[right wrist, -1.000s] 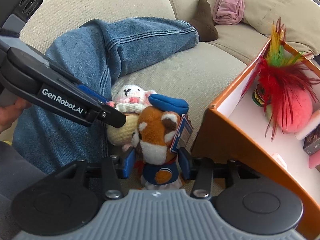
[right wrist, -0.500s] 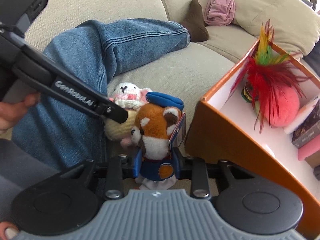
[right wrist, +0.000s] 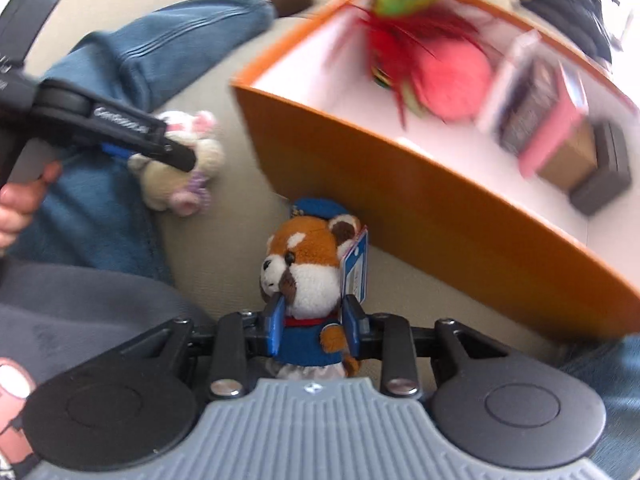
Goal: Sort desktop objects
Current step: 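Lift the bunny and red-panda plush and carry them toward the white box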
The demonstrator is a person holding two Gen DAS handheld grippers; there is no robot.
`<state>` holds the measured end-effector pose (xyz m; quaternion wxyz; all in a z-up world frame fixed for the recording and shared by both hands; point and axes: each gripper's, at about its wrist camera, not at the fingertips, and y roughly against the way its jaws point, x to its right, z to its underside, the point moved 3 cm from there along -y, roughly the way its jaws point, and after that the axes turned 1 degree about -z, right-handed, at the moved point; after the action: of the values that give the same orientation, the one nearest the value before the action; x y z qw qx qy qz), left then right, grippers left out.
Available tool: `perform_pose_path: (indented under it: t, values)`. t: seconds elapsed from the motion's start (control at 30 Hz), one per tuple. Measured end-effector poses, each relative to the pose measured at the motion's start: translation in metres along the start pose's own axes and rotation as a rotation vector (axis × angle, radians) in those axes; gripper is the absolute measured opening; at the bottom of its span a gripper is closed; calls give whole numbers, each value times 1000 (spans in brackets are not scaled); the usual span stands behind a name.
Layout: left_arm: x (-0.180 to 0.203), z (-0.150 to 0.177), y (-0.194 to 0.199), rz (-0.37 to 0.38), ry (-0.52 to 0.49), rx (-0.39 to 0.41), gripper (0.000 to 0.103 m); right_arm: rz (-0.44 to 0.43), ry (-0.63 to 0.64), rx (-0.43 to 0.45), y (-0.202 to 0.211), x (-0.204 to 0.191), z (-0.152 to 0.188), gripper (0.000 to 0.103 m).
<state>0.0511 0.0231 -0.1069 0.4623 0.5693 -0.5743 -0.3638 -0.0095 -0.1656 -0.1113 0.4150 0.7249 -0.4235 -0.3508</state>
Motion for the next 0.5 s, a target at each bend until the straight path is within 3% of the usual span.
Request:
perform_pose_path:
  t: [0.3,0.5]
  values:
    - [18,13,-15,-69,-116,43,72,-24,4,3,-17,-2,8,50]
    - [13,17,-10,-56,-119,71,65,-65,-45,2,-27,4,10,54]
